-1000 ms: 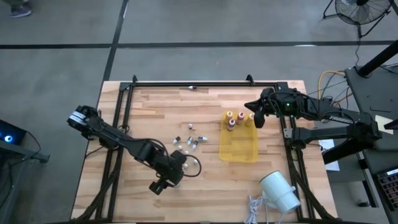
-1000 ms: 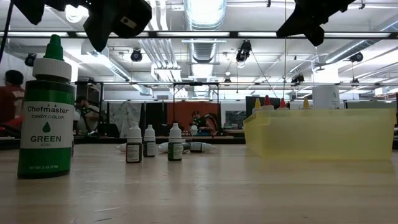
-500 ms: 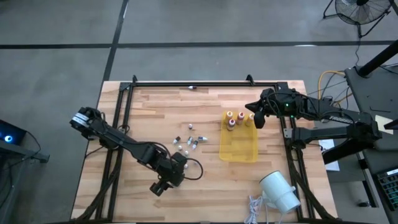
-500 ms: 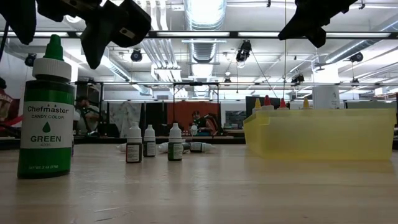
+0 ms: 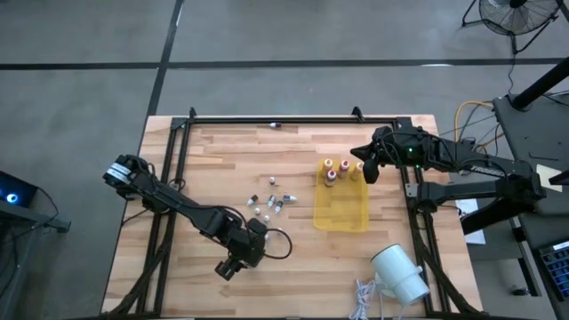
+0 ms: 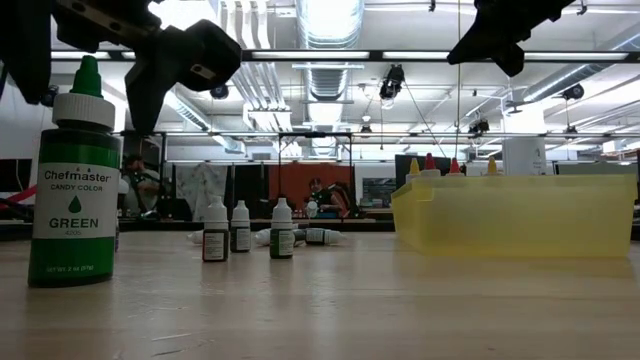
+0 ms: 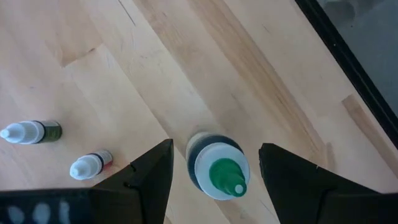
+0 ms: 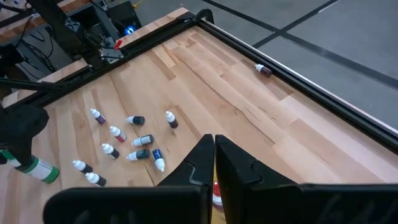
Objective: Pick & Place food coloring
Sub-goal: Put the big green food coloring bottle into the yellow bin
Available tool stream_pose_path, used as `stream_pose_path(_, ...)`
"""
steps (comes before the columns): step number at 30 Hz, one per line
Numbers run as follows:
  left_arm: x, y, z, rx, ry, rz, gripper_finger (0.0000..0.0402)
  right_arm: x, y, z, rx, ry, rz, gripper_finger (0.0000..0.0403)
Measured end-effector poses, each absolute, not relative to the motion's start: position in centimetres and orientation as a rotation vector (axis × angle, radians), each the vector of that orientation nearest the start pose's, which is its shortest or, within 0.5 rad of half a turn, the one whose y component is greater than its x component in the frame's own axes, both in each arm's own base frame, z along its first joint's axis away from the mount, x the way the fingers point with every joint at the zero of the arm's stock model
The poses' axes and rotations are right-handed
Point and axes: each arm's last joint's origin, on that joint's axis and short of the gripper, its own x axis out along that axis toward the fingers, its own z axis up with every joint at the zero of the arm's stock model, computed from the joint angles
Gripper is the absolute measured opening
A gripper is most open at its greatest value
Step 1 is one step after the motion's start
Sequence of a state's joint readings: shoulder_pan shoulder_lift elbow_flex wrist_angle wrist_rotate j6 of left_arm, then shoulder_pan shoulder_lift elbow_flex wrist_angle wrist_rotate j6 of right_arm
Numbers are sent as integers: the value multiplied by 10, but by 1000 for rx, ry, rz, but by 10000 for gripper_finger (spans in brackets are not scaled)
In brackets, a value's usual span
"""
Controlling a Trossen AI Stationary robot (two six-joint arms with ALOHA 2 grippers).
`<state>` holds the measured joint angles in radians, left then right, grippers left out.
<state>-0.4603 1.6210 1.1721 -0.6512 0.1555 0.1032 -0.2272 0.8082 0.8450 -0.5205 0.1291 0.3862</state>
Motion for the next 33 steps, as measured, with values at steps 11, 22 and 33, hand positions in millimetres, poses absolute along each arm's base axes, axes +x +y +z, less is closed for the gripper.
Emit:
stream_pose_path(11,287,-147,227,250,1107,-602,136,161,-41,318,398,412,-439,9)
stream_pose_path(22,286,-146,230,247,1103,-599,92,161,-41,318,398,412,-439,9)
stream_pose_path(33,298,-119,266,248,1152,-420,93,160,-41,321,402,391,-435,9)
